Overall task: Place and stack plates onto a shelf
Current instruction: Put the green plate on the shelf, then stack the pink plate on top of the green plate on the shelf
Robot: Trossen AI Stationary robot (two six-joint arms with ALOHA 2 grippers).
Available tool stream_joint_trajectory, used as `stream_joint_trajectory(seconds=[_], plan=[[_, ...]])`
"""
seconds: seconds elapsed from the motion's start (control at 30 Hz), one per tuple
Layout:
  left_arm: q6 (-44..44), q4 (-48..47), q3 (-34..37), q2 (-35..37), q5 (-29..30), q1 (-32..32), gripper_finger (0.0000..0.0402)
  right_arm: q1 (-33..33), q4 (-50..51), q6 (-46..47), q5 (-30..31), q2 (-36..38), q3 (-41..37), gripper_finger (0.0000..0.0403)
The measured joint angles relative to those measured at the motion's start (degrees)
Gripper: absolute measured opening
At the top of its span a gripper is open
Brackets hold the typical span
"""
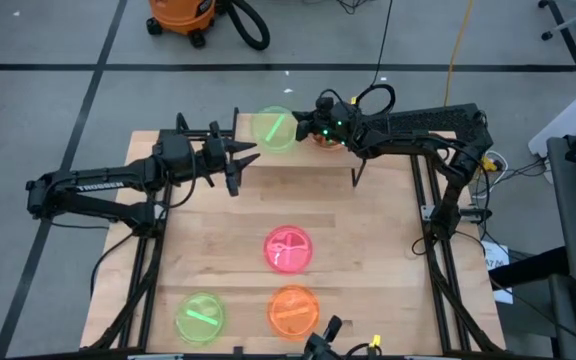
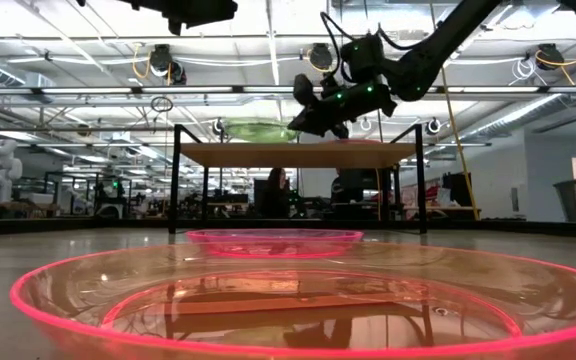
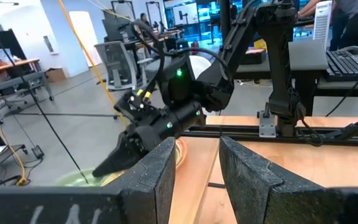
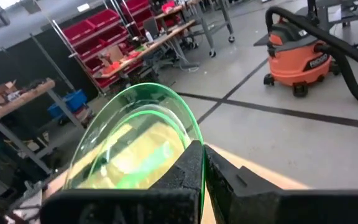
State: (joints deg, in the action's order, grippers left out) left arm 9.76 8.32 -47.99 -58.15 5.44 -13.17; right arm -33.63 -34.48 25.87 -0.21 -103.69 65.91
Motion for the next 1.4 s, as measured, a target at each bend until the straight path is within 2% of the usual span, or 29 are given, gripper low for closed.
stream_joint_trajectory(seconds=[0.57, 0.77, 1.17, 1.4], plan=[[-0.5, 0.0, 0.0, 0.0, 0.0, 0.0, 0.0131, 0.3, -0.9, -0.7, 0.1, -1.4, 0.0, 0.0000], [-0.7, 0.0, 0.0, 0.0, 0.0, 0.0, 0.0131, 0.4, -1.6, -1.2, 1.9, -1.4, 0.0, 0.0001], [-1.0, 0.0, 0.0, 0.0, 0.0, 0.0, 0.0131, 0.4, -2.2, -1.1, 2.1, -1.4, 0.0, 0.0046], [-1.1, -0.6, 0.0, 0.0, 0.0, 0.0, 0.0131, 0.2, -3.8, -2.0, 1.5, 0.1, -0.1, 0.0057]])
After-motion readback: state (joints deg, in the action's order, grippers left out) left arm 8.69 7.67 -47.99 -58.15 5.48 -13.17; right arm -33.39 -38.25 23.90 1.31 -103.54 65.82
